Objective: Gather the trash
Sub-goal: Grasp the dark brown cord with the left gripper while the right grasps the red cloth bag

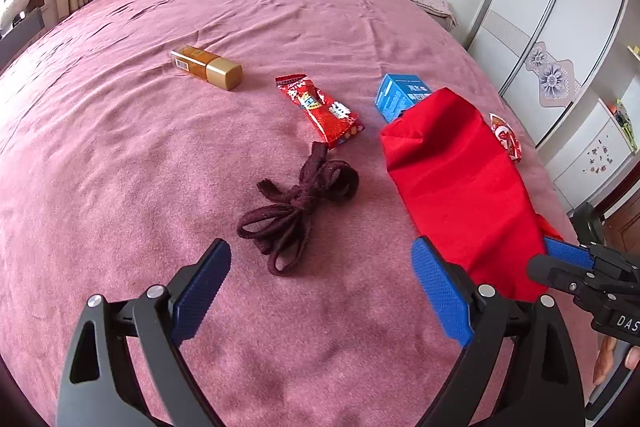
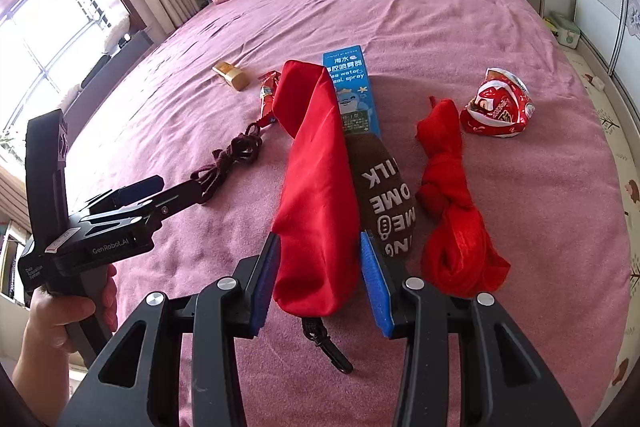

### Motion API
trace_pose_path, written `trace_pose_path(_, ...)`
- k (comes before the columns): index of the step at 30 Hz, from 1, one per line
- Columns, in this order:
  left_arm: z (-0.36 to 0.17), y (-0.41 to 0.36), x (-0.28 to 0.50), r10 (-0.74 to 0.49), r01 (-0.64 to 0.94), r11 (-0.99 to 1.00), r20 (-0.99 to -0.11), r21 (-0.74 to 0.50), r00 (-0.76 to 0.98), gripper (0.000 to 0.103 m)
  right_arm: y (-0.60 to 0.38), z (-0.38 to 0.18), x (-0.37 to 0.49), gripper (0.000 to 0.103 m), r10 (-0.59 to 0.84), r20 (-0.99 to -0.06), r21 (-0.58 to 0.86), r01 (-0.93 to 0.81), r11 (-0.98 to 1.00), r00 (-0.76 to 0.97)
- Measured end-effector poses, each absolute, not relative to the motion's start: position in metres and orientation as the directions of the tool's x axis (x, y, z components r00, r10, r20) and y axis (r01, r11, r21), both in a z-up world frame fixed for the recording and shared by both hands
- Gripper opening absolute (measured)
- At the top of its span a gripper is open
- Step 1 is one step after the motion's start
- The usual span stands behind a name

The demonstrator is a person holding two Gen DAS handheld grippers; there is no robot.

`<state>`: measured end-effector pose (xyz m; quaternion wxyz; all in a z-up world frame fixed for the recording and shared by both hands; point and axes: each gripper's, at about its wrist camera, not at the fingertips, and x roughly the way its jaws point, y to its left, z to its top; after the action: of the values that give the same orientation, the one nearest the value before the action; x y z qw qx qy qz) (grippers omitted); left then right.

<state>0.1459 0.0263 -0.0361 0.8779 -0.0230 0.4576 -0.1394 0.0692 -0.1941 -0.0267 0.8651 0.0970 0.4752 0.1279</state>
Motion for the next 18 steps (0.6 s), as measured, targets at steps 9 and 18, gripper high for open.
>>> trace_pose_path(9,-0.058,0.026,0.18,-0.241,0.236,0.962,-0.824,-0.135,0.513,0.09,-0.185,-0.029,0.077,0.016,0.309,-0.806,0.276,-0.142,0.951,0.505)
trace_pose_path(18,-0.071,0.027,0.195,-0.266,0.229,0.957,-0.847,-0.176,0.46,0.026,-0.191,-0.027,0.075,0.005,0.33,-0.792,0.31,-0.128,0.942,0.513)
